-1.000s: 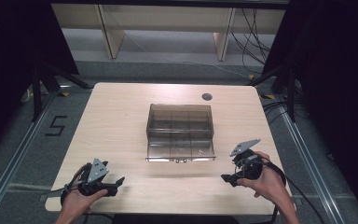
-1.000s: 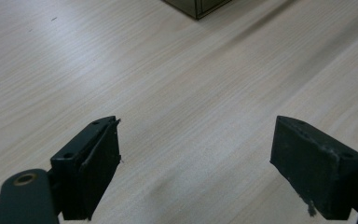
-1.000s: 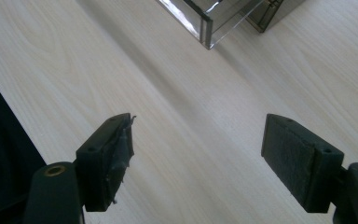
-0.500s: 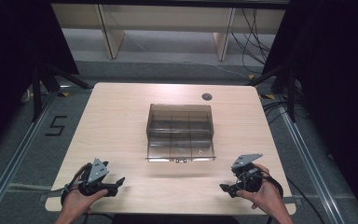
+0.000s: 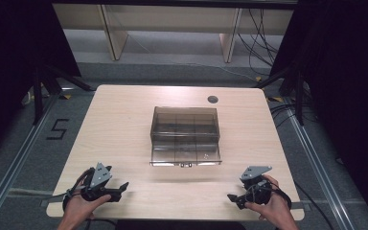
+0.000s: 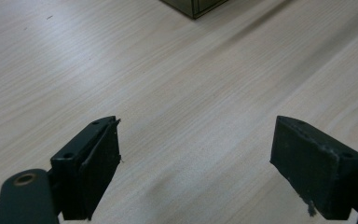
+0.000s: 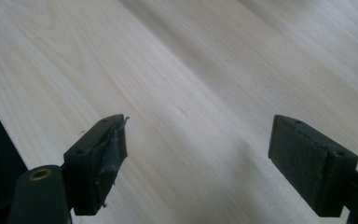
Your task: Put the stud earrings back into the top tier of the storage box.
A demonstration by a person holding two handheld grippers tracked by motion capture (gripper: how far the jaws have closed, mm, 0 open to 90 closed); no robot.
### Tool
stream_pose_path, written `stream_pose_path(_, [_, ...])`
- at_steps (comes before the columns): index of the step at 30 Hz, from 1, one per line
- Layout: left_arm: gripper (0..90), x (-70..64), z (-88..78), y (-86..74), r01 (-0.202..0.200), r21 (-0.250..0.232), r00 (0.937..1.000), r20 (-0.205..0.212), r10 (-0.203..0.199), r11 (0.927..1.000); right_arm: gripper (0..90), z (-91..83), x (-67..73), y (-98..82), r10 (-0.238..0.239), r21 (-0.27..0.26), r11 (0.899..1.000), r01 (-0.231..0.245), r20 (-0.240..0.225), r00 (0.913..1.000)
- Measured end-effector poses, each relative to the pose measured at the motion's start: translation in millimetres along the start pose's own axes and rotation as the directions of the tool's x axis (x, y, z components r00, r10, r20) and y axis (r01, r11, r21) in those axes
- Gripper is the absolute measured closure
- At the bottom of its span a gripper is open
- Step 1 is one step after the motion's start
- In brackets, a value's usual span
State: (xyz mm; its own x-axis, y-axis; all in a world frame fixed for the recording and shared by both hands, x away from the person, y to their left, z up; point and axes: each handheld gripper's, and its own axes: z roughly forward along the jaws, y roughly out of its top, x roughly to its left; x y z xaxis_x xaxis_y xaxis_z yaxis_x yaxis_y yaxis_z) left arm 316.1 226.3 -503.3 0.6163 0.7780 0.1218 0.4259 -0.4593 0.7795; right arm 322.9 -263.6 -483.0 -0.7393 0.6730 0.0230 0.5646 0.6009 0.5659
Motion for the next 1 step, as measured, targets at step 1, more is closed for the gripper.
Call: stream_pose_path(1, [15.1,-0.1,0.0,0.0,-0.001,0.001,1.0,0.0,0.001,1.0,20.2,0.2,-1.4,-1.0,-0.007,-0.007,1.0,0.007,0.006,1.0])
